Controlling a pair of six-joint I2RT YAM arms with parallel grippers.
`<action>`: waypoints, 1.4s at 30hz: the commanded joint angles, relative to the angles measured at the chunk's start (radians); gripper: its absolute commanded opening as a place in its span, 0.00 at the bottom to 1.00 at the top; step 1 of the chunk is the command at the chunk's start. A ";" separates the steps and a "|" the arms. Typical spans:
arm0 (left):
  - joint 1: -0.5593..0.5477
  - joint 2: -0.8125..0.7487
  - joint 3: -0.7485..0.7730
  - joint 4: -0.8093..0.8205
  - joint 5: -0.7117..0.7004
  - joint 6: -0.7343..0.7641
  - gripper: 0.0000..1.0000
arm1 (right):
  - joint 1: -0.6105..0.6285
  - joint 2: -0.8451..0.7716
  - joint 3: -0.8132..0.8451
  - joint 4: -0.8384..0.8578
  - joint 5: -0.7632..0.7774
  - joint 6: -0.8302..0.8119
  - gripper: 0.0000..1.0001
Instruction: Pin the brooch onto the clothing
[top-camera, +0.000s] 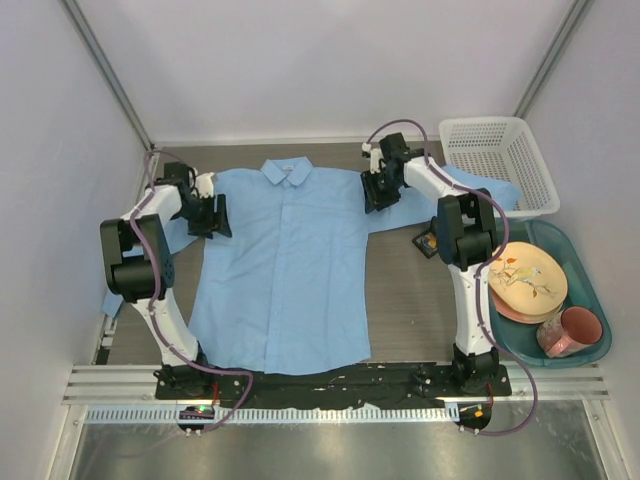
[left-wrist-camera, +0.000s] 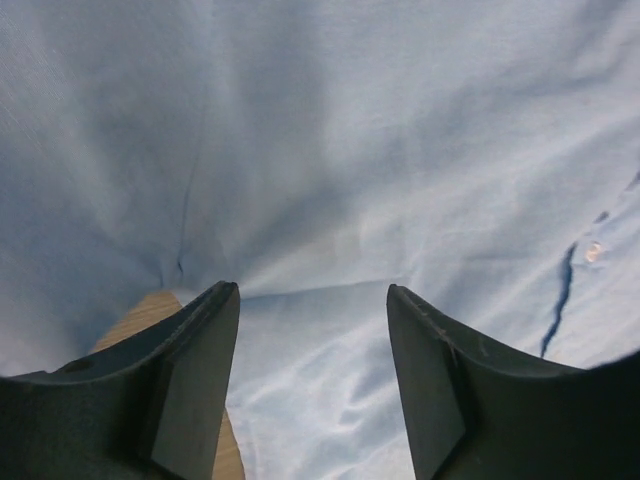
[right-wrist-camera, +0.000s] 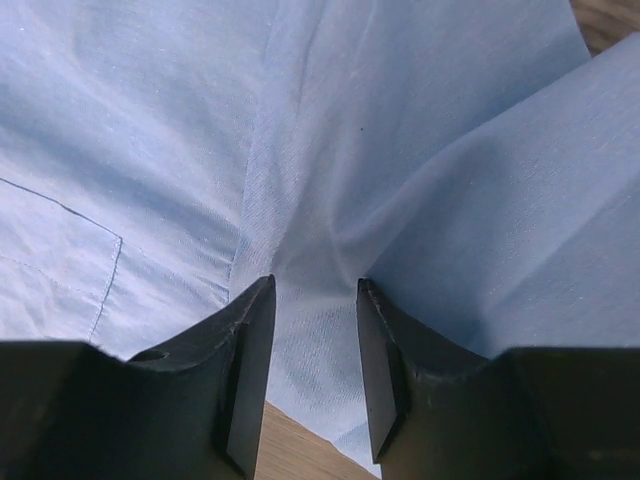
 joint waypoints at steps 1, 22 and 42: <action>0.012 -0.120 0.068 0.003 0.066 0.051 0.67 | 0.027 -0.046 0.050 -0.028 -0.011 -0.051 0.44; 0.095 -0.151 0.091 -0.054 0.162 0.117 0.66 | 0.230 -0.167 -0.274 0.011 0.023 -0.104 0.45; 0.088 -0.219 -0.084 -0.024 0.187 0.137 0.63 | 0.136 -0.122 -0.105 -0.129 -0.003 -0.266 0.50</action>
